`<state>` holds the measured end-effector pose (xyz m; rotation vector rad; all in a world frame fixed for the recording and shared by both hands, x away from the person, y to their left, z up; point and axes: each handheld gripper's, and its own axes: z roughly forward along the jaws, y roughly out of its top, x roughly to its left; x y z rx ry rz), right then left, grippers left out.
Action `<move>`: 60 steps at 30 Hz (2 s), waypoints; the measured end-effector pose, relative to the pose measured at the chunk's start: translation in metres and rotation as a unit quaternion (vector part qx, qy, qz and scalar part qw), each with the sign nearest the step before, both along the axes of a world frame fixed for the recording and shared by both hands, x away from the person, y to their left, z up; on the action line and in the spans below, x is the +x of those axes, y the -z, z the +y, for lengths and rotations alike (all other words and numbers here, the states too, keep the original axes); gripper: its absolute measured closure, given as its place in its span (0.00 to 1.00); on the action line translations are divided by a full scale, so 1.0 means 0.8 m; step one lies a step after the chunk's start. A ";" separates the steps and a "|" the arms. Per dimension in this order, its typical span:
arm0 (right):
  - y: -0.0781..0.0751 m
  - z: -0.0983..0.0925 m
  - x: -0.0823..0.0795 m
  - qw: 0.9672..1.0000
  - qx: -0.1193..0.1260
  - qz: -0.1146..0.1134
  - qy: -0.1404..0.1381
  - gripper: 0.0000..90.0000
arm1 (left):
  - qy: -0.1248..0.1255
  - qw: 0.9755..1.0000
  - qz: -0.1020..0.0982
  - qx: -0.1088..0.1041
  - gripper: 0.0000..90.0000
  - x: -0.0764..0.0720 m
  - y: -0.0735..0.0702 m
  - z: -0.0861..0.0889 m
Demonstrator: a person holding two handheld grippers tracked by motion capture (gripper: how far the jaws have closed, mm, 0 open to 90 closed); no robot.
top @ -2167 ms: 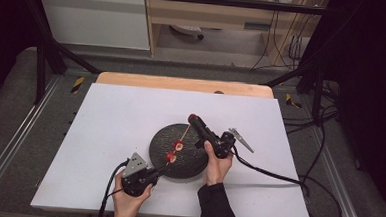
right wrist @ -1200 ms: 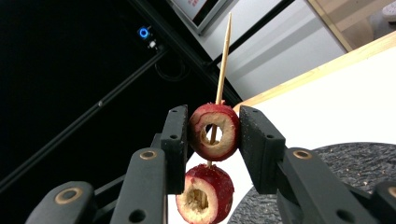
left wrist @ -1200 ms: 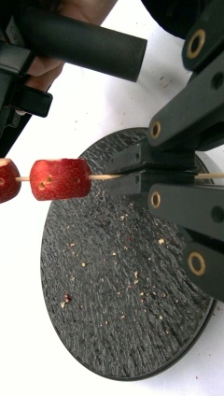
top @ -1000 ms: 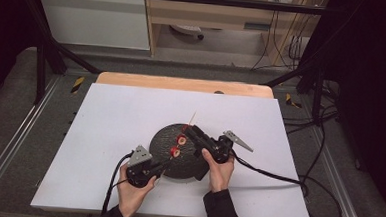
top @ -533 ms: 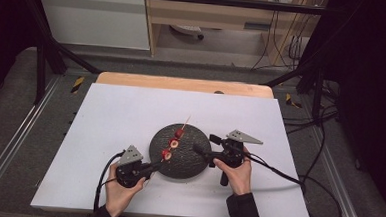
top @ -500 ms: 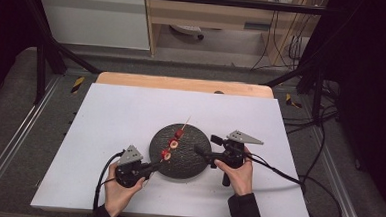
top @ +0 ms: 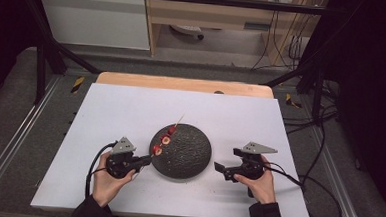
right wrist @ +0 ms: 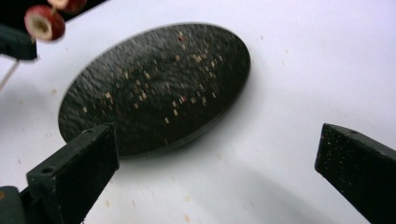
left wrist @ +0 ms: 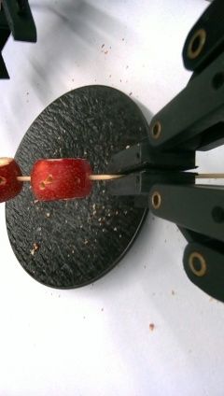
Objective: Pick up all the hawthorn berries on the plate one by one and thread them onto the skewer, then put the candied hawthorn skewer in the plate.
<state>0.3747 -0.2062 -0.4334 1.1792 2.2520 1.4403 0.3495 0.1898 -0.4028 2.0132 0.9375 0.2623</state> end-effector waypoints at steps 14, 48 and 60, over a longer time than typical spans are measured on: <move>0.016 -0.033 -0.013 0.999 -0.041 0.017 0.000 0.01 | 0.007 0.999 0.027 0.035 0.98 0.032 -0.016 -0.008; 0.020 -0.044 -0.017 0.999 -0.046 0.028 -0.003 0.01 | 0.014 0.986 0.083 0.143 0.98 0.062 0.024 -0.082; 0.020 -0.043 -0.017 0.998 -0.047 0.028 0.000 0.01 | 0.028 0.992 0.055 0.113 0.78 0.056 0.016 -0.067</move>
